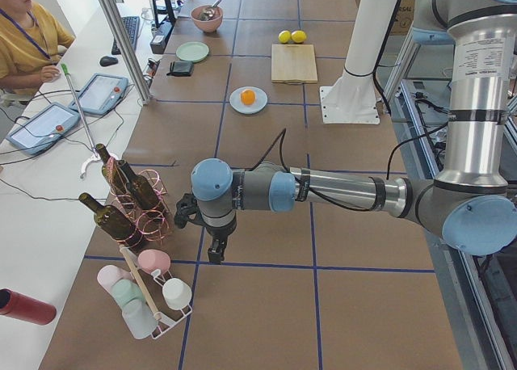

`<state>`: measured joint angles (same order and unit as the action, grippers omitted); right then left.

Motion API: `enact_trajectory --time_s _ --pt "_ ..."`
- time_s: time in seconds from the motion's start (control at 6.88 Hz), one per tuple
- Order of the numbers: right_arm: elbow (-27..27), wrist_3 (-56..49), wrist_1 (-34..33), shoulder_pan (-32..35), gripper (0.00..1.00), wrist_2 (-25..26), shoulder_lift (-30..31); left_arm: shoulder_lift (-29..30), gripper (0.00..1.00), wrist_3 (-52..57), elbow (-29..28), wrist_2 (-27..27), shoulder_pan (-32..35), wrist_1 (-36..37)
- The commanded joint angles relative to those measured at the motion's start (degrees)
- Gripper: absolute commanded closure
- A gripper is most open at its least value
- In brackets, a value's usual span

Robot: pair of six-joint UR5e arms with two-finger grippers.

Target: Pick orange to plate

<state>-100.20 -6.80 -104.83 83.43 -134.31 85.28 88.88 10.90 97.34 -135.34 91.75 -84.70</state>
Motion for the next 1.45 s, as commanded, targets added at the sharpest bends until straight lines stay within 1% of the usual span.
enact_trajectory --time_s 0.0,0.44,1.02,1.31 --pt "-0.17 1.18 0.06 0.06 0.00 -1.74 0.50 -0.03 0.00 0.00 -0.57 -0.36 -0.08 -0.29" --pt "-0.53 0.74 0.77 0.24 0.00 -1.30 0.59 -0.03 0.00 0.00 -0.48 -0.54 -0.16 -0.21" --pt "-0.09 1.00 0.77 2.95 0.00 -1.39 0.86 -0.03 0.00 0.09 -1.36 -0.63 -0.16 -0.38" --pt "0.00 1.00 0.77 3.14 0.00 -1.39 0.94 0.06 0.00 0.17 -1.36 -0.63 -0.16 -0.56"
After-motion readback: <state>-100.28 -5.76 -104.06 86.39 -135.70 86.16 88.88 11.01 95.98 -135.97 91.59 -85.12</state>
